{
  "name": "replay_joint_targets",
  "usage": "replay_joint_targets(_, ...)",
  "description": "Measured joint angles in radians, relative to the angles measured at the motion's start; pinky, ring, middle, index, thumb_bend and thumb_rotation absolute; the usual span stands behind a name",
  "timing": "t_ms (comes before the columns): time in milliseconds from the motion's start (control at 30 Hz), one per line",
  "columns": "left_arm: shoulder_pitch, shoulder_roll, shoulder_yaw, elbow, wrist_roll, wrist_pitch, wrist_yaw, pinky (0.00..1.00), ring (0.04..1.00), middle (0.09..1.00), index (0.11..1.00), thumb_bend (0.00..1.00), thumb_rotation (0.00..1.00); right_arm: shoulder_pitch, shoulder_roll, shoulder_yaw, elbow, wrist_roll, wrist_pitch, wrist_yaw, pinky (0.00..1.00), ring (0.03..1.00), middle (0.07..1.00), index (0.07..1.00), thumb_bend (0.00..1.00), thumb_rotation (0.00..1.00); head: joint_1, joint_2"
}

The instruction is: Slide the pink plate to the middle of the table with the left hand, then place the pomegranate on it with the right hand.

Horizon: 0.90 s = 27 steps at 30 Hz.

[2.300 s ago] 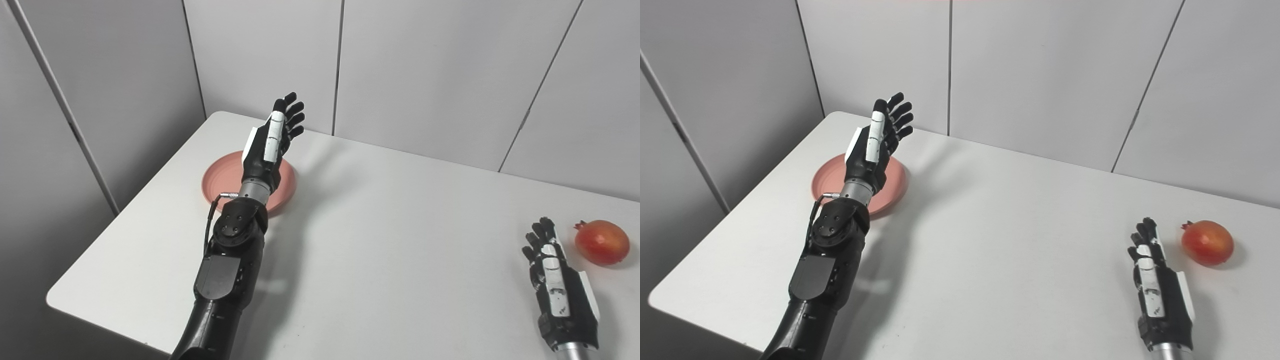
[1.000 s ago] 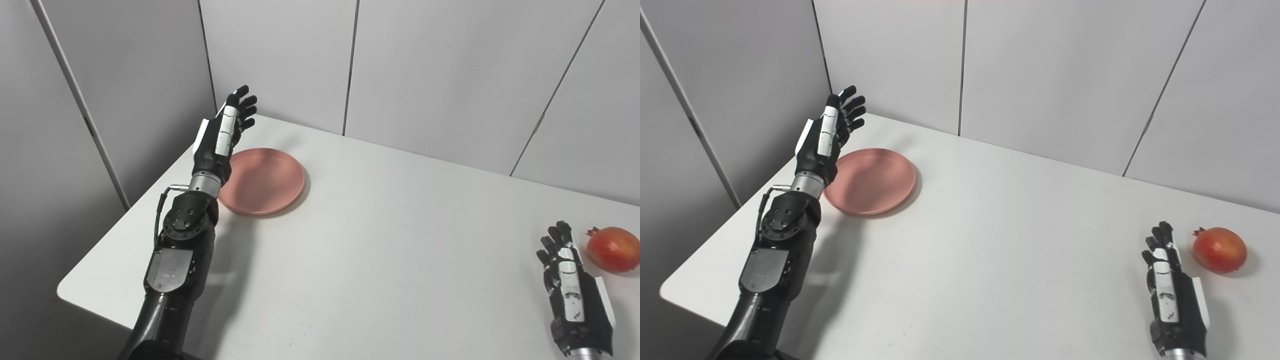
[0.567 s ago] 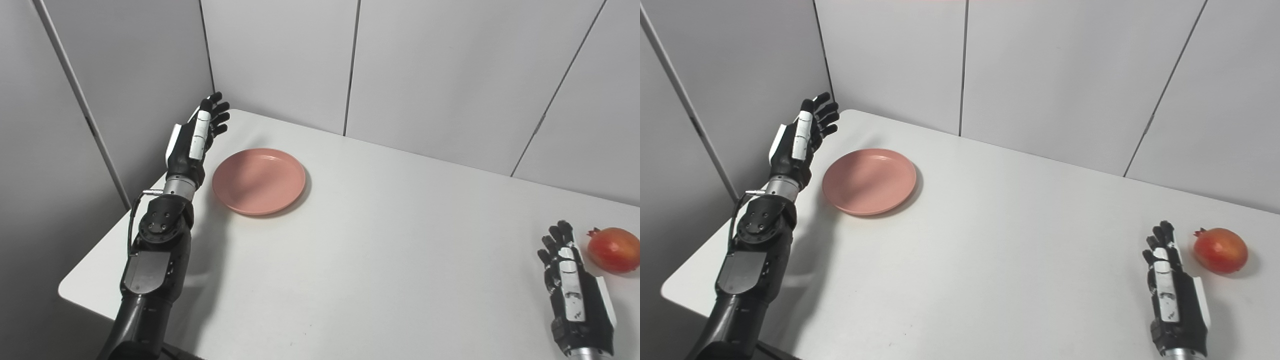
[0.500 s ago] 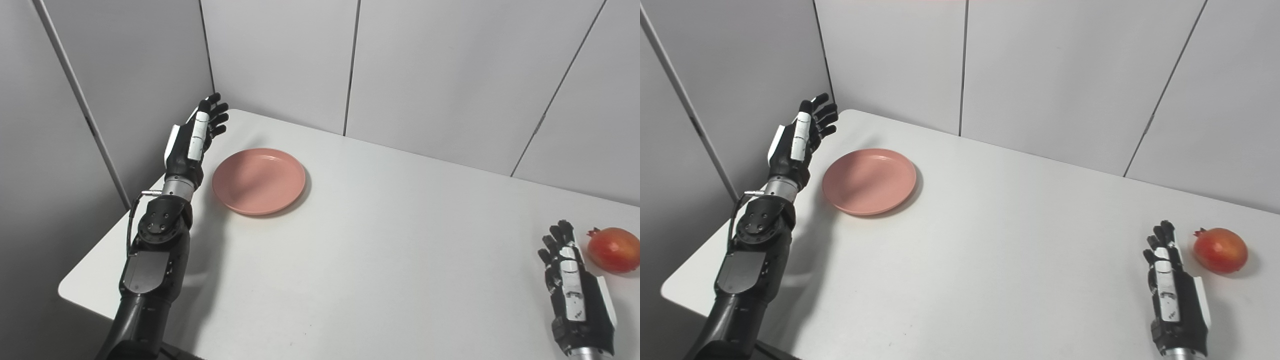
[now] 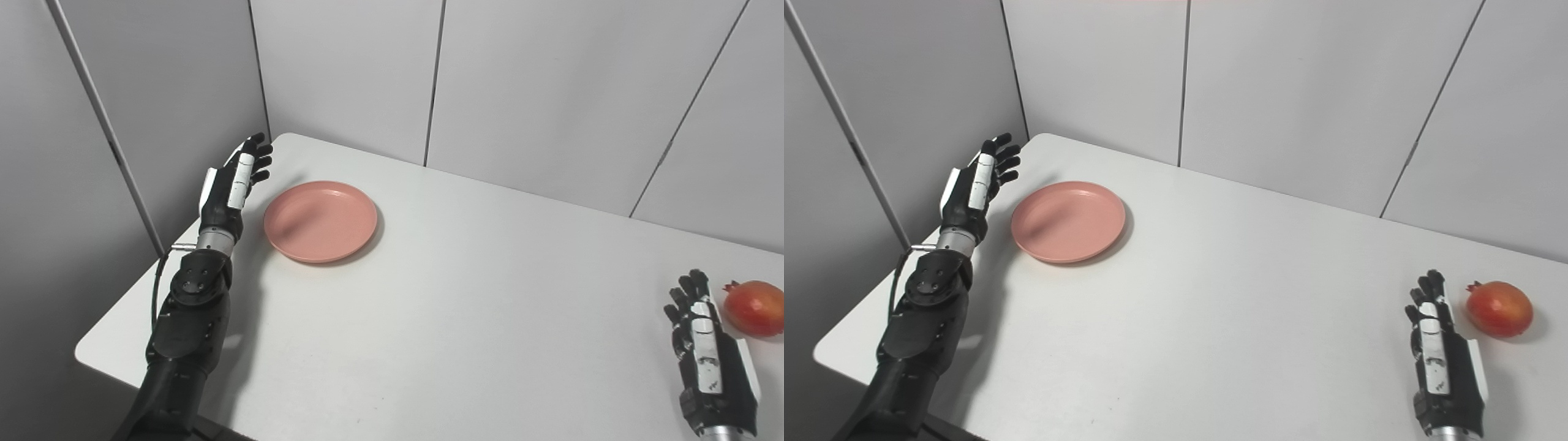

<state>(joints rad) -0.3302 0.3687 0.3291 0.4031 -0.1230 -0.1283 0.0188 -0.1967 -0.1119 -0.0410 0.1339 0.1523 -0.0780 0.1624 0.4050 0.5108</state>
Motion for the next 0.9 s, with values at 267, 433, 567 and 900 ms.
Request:
replay_joint_targets(267,-0.022,-0.002,-0.025,0.115,0.005,-0.051,0.002,0.85,0.878,0.878,0.877,0.90,1.00,0.000,-0.001,0.001,-0.011,0.002,0.000,-0.002,1.00,1.000,1.000,1.000,0.55,0.91,0.000,0.002)
replay_joint_targets(433,-0.038,-0.006,-0.043,0.159,-0.007,-0.077,-0.016,0.92,0.904,0.903,0.900,0.88,1.00,0.001,0.000,0.001,-0.011,0.002,0.002,-0.003,1.00,1.000,1.000,1.000,0.54,0.91,-0.003,0.002)
replay_joint_targets(567,-0.041,-0.015,-0.059,0.159,-0.007,-0.076,-0.027,0.96,0.931,0.932,0.926,0.85,1.00,0.001,0.000,0.002,-0.031,0.002,0.016,-0.011,1.00,1.000,1.000,1.000,0.53,0.92,-0.006,0.005)
replay_joint_targets(900,-0.056,-0.021,-0.089,0.190,-0.010,-0.077,-0.045,0.90,0.916,0.916,0.903,0.86,1.00,0.001,0.002,0.006,-0.047,-0.006,0.026,-0.015,1.00,1.000,1.000,1.000,0.52,0.93,-0.011,0.005)
